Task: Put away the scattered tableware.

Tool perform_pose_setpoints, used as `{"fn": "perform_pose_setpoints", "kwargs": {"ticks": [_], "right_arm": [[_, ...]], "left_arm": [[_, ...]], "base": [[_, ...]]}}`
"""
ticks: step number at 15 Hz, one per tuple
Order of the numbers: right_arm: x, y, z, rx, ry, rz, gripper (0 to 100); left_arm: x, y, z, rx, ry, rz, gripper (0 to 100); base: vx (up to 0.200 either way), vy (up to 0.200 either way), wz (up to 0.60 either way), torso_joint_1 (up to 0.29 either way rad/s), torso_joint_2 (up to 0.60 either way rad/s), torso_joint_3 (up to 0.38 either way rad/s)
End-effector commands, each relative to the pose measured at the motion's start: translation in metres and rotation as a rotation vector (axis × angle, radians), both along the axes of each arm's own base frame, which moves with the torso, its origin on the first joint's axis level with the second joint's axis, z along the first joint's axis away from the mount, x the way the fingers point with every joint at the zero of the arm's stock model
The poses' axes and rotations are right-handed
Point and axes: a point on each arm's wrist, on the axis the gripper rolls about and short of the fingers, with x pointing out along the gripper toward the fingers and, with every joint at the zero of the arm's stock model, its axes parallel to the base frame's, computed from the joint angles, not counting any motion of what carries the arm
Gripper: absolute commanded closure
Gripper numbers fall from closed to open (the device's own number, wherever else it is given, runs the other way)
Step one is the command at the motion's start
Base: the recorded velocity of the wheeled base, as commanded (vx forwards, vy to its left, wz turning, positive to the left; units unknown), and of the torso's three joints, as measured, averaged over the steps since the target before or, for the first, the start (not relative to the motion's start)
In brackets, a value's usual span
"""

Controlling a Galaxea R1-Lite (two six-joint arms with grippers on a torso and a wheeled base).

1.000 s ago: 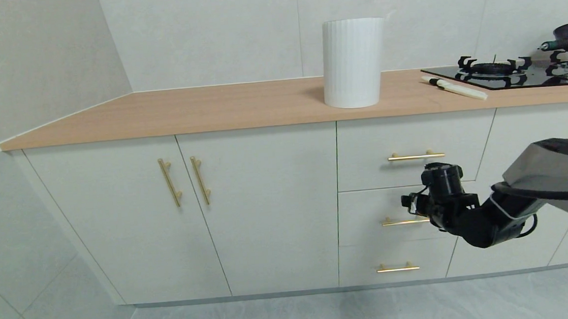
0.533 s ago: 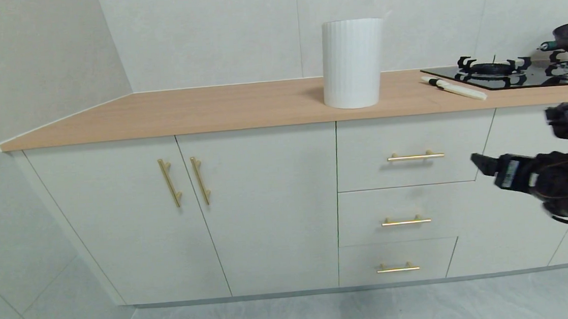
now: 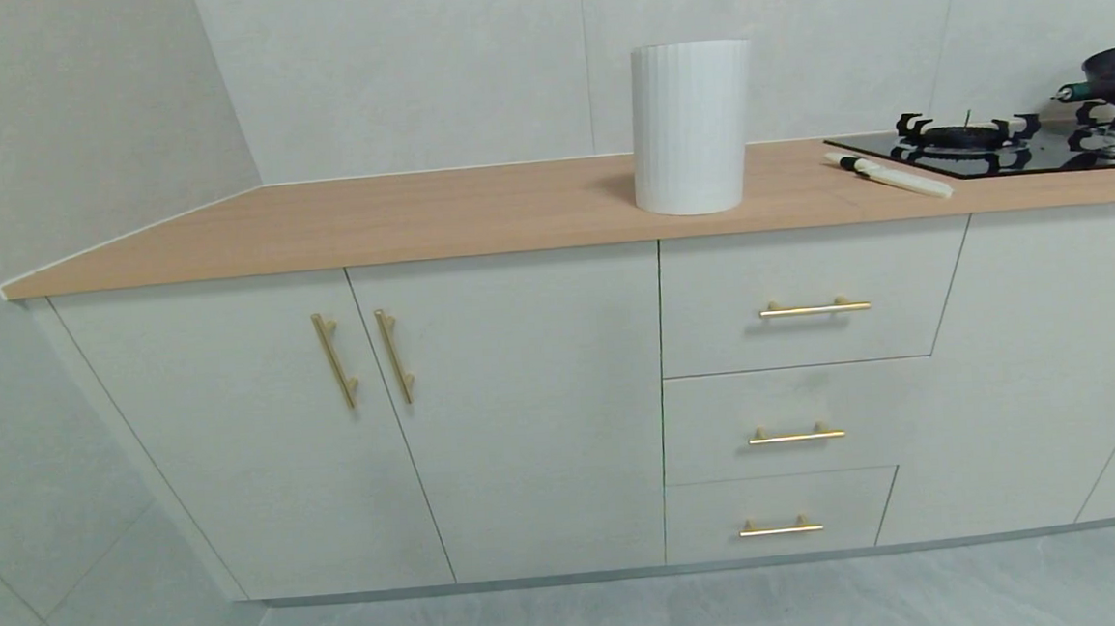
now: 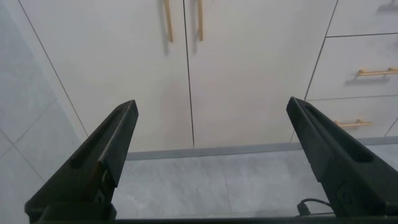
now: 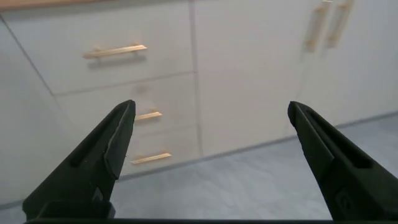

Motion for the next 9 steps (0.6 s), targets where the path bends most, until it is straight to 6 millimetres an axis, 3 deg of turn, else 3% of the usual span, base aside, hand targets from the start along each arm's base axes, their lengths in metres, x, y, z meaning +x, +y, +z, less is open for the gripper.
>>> {"fn": "perform_pose_setpoints", "kwargs": {"ticks": [1,5,7,9], "right_arm": [[-0.060,-0.005,-0.028,-0.052,-0.134,-0.071,0],[-0.076,-0.002,-0.059,-0.105,-0.159,-0.126,0],[-0.067,-0.002,-0.071,-0.093,-0.142,-0.119,0],[-0.053,-0.001,-0.096,-0.061,-0.099,-0.067,0]], "left_arm": [[0.000,0.000,0.000,0.000,0.000,0.000,0],[0.000,0.000,0.000,0.001,0.000,0.000,0],[0.000,0.000,0.000,0.000,0.000,0.000,0],[0.000,0.000,0.000,0.001,0.000,0.000,0]], "base": [[0.000,0.000,0.00,0.000,0.00,0.000],[0.000,0.000,0.00,0.000,0.00,0.000],[0.000,0.000,0.00,0.000,0.00,0.000],[0.000,0.000,0.00,0.000,0.00,0.000]]}}
